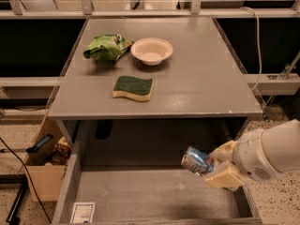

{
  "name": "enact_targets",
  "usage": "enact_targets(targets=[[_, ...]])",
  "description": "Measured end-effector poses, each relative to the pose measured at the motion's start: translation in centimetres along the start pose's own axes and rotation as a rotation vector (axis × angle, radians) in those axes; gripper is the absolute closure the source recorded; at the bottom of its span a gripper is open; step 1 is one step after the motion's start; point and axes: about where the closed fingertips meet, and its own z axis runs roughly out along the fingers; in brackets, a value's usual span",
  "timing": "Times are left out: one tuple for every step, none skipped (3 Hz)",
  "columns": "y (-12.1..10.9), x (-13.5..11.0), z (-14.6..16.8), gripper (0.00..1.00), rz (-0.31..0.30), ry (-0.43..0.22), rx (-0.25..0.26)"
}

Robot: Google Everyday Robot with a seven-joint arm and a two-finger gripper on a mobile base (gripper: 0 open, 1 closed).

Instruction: Place redbull can into top drawer

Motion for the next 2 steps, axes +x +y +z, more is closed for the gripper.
enact_targets(targets=[[3.2,-0.5,4.2,1.00,-0.022,0.011,-0.064],[5.2,-2.1,9.2,1.00,-0.068,0.011,-0.113]])
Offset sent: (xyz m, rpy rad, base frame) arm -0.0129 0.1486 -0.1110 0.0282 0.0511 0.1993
